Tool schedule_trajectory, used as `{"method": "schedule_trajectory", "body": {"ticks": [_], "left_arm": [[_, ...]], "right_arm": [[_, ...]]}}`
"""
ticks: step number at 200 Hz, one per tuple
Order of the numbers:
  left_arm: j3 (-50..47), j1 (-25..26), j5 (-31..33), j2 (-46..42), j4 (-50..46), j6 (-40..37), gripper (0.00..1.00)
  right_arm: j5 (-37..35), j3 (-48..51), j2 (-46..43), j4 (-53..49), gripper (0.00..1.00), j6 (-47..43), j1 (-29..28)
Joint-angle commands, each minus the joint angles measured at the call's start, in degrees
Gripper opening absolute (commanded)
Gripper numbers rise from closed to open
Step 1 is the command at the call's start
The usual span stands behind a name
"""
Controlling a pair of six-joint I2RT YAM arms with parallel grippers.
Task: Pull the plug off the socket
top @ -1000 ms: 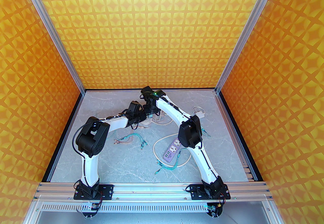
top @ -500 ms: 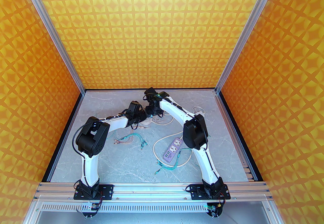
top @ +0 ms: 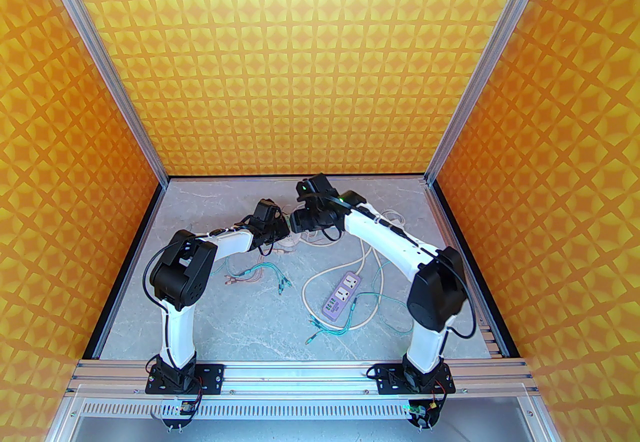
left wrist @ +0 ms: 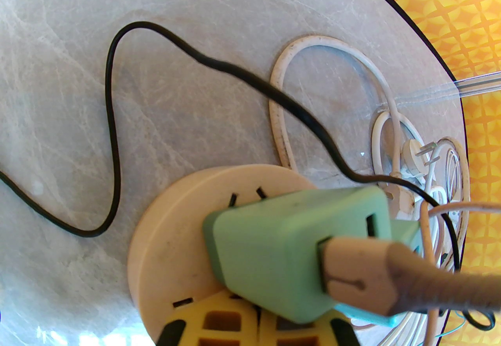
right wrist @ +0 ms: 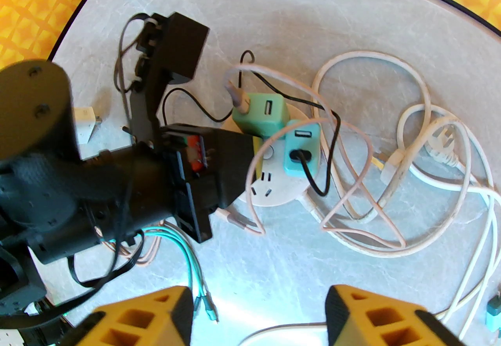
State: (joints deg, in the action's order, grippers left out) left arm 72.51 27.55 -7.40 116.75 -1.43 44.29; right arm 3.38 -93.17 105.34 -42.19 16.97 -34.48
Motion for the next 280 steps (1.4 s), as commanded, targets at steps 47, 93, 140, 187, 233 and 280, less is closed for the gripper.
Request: {"method": "schedule_trajectory", "body": {"ticks": [47,93,140,187,233,280], "left_arm": [[-3.93,1.10,-1.58,6.12,-12.71,-0.48,0.00],[-3.87,1.10,-1.84,6.13,-12.63,-0.44,0.00],[-3.78,1.10,-1.98,6.21,-12.59,-0.49,0.00],[-3.65,1.10,-2.29,6.54,-12.46,-0.44,0.00],[-3.61,1.23,-2.62,6.31,-12.39,-0.45,0.00],[-4.16,1.10,-2.63,4.72,-12.14,-0.69,0.00]], "right_arm": [[-0.57,1.52,9.07,9.40,0.44,2.87,0.20],[-3.46,-2.70,14.07,9.51,0.43,3.07,0.24],[-6.05,-6.61,18.11,9.28,0.44,2.76,0.22],[-7.74,-9.57,20.80,8.95,0.44,1.90,0.24],[-7.87,-10.92,22.52,9.78,0.43,1.22,0.22],[-7.28,-10.50,22.94,10.98,0.27,0.74,0.22]]}}
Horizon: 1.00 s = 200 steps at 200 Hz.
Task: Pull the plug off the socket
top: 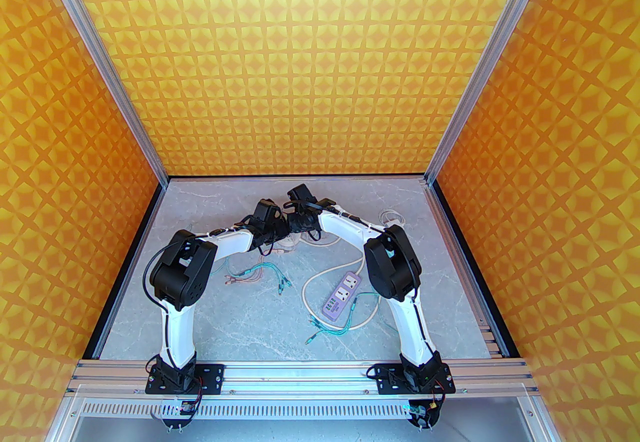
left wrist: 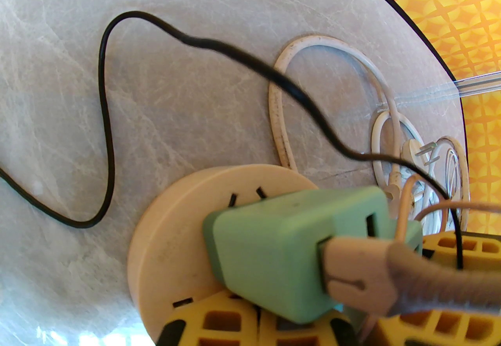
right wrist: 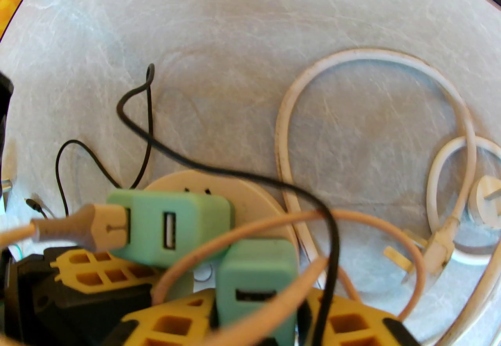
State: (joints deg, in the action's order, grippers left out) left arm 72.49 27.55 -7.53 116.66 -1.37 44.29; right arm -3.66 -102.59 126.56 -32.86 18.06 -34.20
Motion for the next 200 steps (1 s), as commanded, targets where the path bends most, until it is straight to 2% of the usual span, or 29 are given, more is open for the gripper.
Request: {"method": "schedule_trajectory", "body": {"ticks": [1,13,27,68,128,200], "left_arm": [[-4.17,1.10,-2.49,4.72,-12.19,-0.69,0.00],[-4.75,0.78,-2.50,3.41,-12.00,-0.79,0.00],[-5.91,0.51,-2.49,0.98,-11.59,-0.89,0.00],[-7.79,-1.69,-2.34,-3.78,-12.48,-2.82,0.00],[-5.80,-0.91,-2.27,3.44,-12.56,-1.80,0.00],[-3.62,-0.13,-1.28,6.06,-15.97,-1.92,0.00]], "right_arm": [[-0.18,-1.06,1.74,1.65,0.27,-0.37,-0.07],[-0.10,-1.12,1.57,1.35,0.26,-0.40,-0.02],[-0.25,-1.03,1.25,1.22,0.19,-0.56,-0.04],[-0.08,-1.21,0.91,0.20,0.23,-0.58,-0.08],[0.70,-2.22,1.09,-1.28,0.22,-0.74,-0.84],[-6.20,-7.50,2.06,-7.14,0.21,-4.93,-4.04]]}}
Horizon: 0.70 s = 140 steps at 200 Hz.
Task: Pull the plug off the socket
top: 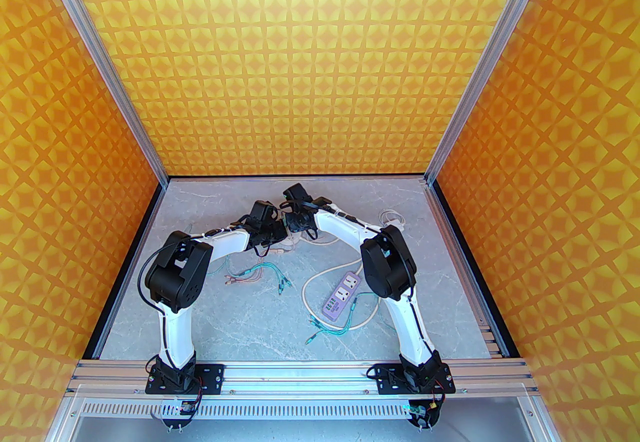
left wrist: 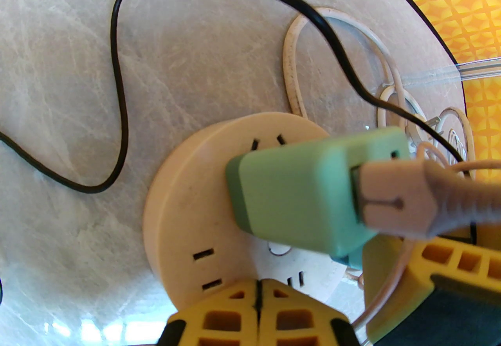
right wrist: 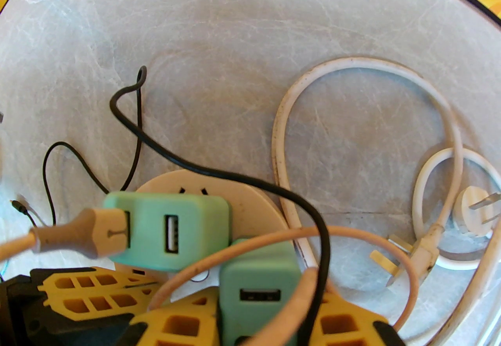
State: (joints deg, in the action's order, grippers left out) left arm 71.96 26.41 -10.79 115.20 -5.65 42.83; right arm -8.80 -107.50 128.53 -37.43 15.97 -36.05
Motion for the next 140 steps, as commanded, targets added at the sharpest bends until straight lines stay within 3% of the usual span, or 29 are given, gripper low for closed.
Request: {"method": "schedule_trajectory", "body": {"ticks": [1,25,72,116,140], "left_arm": [[-3.12,1.01,1.99,7.51,-11.76,-0.46,0.00],[-3.10,1.08,2.00,7.50,-11.90,-0.56,0.00],[-2.73,1.01,1.99,7.59,-12.25,-0.72,0.00],[-1.48,1.49,2.00,8.46,-12.98,-0.88,0.00],[-1.44,1.67,2.00,8.64,-13.09,-0.91,0.00]], "right_arm": [[-1.19,-2.56,0.07,-2.57,0.21,-2.89,-2.14],[-2.16,-1.20,-0.57,-2.10,0.21,-3.02,-1.05],[10.04,3.70,-1.25,3.74,0.21,2.55,2.43],[5.60,-2.96,1.49,-1.67,0.21,-0.57,-3.41],[4.58,-5.06,2.43,-3.74,0.21,-1.75,-3.70]]}}
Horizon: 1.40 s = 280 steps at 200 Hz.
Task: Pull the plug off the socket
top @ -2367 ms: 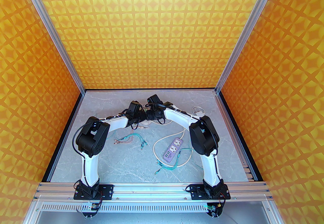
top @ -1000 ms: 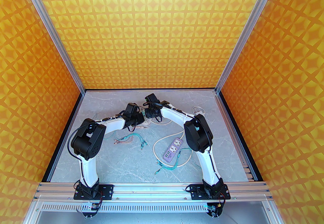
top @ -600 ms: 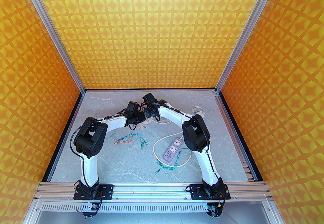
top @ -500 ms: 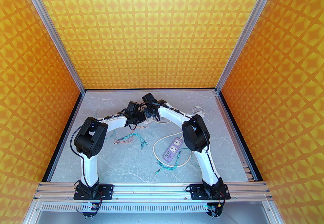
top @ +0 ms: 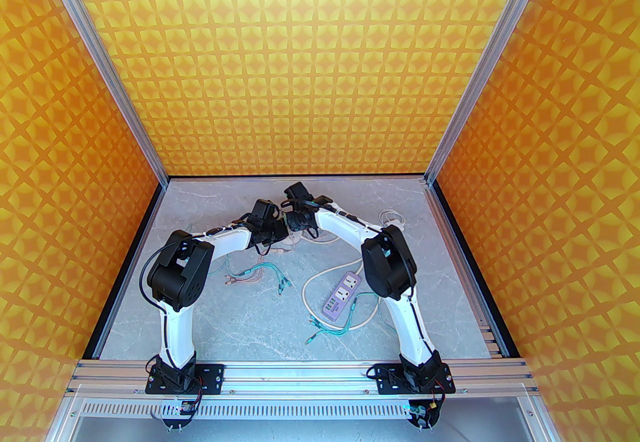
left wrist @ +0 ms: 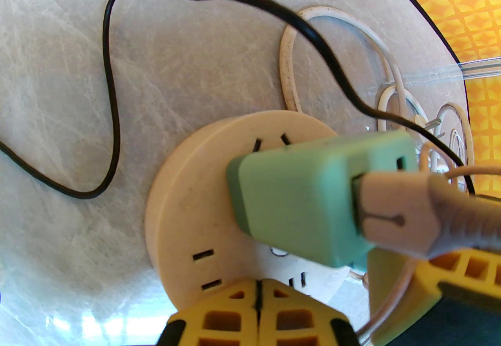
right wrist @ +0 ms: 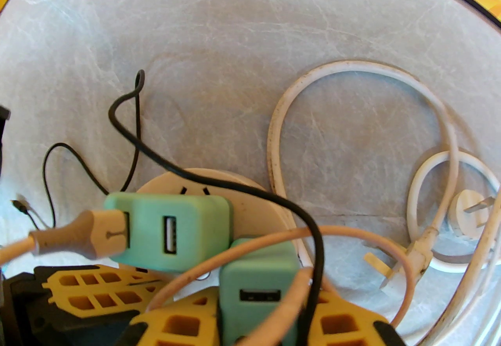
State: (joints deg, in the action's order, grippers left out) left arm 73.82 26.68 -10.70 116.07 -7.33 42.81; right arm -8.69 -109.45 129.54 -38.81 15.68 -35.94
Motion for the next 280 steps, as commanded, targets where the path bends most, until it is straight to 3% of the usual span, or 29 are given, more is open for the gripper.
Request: {"method": "schedule_trajectory", "body": {"ticks": [1,46,114,143,177,232,257,280], "left_arm": [[-3.31,1.38,1.91,7.77,-11.40,-0.88,0.00],[-3.51,1.36,1.90,7.92,-11.19,-1.06,0.00],[-2.20,2.04,1.82,8.73,-11.84,-1.23,0.00],[-2.58,2.06,1.82,8.73,-11.68,-1.17,0.00],[-2.54,1.99,1.70,8.73,-11.45,-1.14,0.00],[-1.40,2.39,1.56,9.26,-12.16,-1.32,0.00],[-1.79,2.38,1.56,9.29,-12.14,-1.42,0.00],[-1.92,2.39,1.56,9.27,-12.01,-1.41,0.00]], "right_arm": [[4.47,-3.08,1.42,-2.43,0.21,-1.50,-3.75],[9.95,-0.43,-0.34,-2.11,0.21,-0.59,1.91],[8.77,-10.76,5.31,-9.56,0.22,-1.35,-4.70],[6.46,-9.48,3.89,-10.10,0.22,-2.14,-2.98],[12.24,-2.52,-0.46,-5.21,0.22,-0.04,2.84],[7.19,-14.13,4.20,-12.63,0.22,-2.29,-4.45],[7.58,-13.97,4.10,-12.49,0.22,-2.14,-3.78],[11.76,-8.97,1.33,-9.50,0.22,-0.04,0.83]]}}
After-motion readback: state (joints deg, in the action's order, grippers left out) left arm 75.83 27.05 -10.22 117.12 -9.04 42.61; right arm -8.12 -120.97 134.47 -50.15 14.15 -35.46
